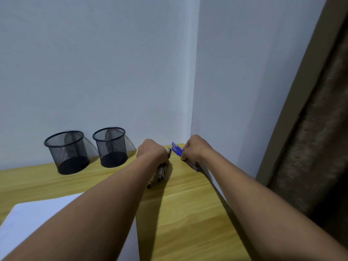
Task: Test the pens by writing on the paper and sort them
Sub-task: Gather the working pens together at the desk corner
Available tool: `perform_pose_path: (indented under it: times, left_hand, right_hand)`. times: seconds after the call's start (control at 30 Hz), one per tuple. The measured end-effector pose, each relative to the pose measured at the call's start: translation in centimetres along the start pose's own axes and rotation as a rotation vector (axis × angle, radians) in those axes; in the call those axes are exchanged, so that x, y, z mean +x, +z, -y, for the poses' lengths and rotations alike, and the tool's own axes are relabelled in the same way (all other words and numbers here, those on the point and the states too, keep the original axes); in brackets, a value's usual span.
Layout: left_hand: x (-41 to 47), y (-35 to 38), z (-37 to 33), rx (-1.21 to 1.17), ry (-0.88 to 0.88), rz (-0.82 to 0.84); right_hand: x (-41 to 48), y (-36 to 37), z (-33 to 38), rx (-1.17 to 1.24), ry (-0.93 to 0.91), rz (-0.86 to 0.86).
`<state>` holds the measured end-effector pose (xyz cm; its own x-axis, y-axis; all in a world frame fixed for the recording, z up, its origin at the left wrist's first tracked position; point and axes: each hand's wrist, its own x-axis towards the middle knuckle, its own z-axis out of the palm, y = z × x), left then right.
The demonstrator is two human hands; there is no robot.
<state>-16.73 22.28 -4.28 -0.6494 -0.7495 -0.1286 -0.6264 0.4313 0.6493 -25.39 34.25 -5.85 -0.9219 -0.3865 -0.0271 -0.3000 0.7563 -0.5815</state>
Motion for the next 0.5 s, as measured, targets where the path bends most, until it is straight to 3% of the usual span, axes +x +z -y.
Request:
perform_pose_path:
  times: [0.2, 0.5]
  left_hand:
    - [0.21, 0.18, -0.35, 0.005, -0.006, 0.015]
    - [0.13, 0.56, -0.55, 0.002, 0.139, 0.006]
  right_hand:
    - [0.27, 0.15, 0.15, -0.004, -0.004, -0.005]
    - [0.5, 0.02, 0.19, -0.043, 0.013, -0.057]
